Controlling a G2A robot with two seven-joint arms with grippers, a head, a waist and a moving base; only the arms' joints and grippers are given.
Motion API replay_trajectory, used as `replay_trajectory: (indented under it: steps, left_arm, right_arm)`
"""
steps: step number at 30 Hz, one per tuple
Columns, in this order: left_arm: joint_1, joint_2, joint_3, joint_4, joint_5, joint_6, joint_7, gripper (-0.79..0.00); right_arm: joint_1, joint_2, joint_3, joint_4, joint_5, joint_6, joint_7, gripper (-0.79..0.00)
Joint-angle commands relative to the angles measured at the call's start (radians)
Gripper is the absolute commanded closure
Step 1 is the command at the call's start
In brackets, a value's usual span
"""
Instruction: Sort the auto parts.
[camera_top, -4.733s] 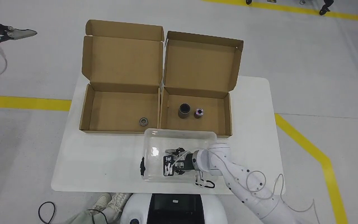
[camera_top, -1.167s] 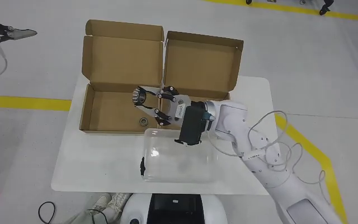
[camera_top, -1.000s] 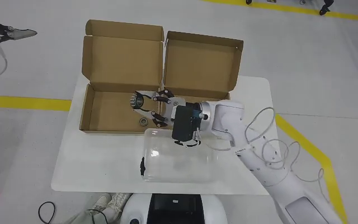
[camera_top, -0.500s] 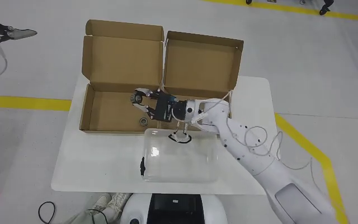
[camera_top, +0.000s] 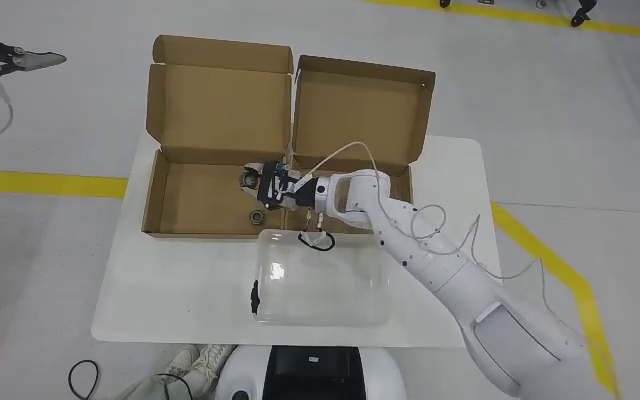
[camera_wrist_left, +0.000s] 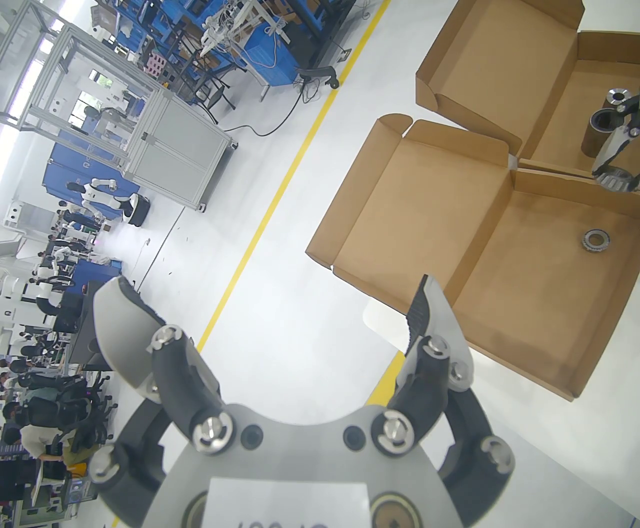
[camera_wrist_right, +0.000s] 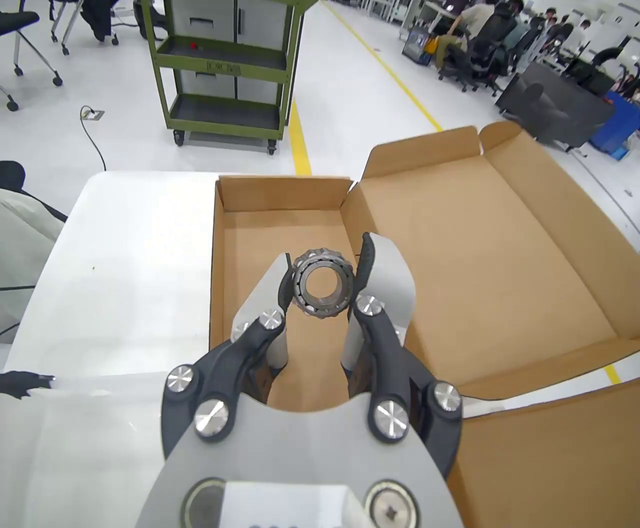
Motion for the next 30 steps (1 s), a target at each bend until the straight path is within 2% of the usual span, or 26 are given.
replay_trajectory:
  steps: [1,9,23,30]
  left_arm:
    - [0.0,0.0,0.0,0.0,0.0,0.0,0.0,-0.785]
    - [0.0,0.0,0.0,0.0,0.0,0.0,0.0,-0.785]
    - [0.0,0.0,0.0,0.0,0.0,0.0,0.0,-0.785]
    - [0.0,0.0,0.0,0.0,0.0,0.0,0.0,-0.785]
  right_arm:
    - [0.023,-0.019,-0.016,0.051,0.016,-0.009,0.026,0.0]
    - [0.08,-0.089,-0.062,0.202,0.057,-0.016,0.053,0.0]
    - [0.08,-0.089,-0.062,0.202,0.057,-0.016,0.053,0.0]
    - [0.039,-0.096,-0.06,0.203,0.058,0.012,0.09,0.0]
